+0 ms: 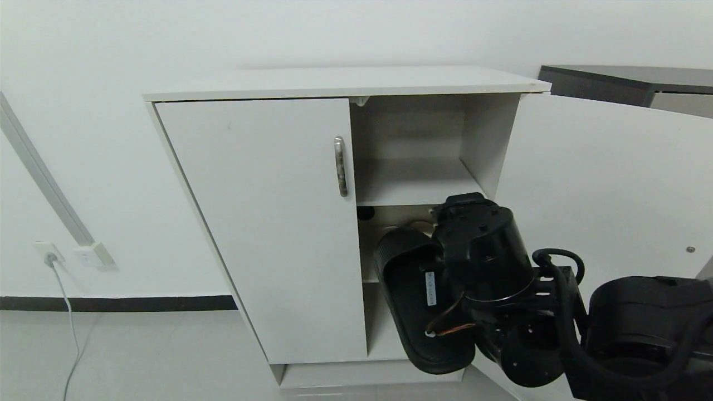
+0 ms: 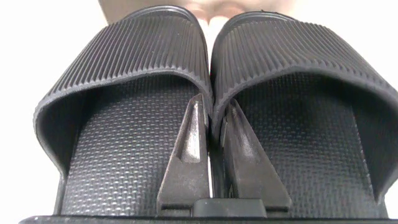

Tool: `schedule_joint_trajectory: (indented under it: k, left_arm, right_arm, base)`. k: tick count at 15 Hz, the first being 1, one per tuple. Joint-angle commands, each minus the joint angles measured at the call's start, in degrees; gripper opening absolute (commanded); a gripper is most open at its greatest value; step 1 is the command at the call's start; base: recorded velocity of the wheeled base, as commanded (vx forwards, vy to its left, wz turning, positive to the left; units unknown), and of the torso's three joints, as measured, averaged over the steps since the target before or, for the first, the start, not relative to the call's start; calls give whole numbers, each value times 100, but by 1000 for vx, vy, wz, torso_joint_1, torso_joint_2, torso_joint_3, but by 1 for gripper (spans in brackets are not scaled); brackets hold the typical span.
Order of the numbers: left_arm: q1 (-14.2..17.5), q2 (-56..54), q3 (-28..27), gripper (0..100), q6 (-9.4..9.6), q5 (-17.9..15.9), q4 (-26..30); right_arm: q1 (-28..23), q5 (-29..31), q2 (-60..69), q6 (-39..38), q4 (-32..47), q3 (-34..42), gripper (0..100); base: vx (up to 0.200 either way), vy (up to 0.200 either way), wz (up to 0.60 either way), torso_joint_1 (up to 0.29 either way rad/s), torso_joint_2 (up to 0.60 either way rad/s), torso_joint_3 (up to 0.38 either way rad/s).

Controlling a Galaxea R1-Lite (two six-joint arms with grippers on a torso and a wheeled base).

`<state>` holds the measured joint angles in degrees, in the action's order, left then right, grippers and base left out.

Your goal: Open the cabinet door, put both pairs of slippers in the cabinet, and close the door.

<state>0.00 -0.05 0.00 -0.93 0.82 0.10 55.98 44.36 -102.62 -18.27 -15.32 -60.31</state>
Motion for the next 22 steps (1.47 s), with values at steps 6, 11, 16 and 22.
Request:
schedule_joint_trajectory:
  k: [6,11,16,22]
  left_arm:
    - [0,5,0,0,-4,6,-1]
    - [0,5,0,0,5,41,-1]
    - [0,5,0,0,5,41,-1]
    - [0,5,0,0,5,24,-1]
  right_arm:
    - [-412,125,-30,17,697,-1273,0]
    - [-439,108,-382,289,-252,-1009,0]
    - [-448,90,-382,254,-269,-939,0]
    - [-483,81,-382,245,-278,-939,0]
  base:
    - [0,0,0,0,0,0]
    - [0,0,0,0,0,0]
    - [0,0,0,0,0,0]
    - [133,0,0,0,2,4]
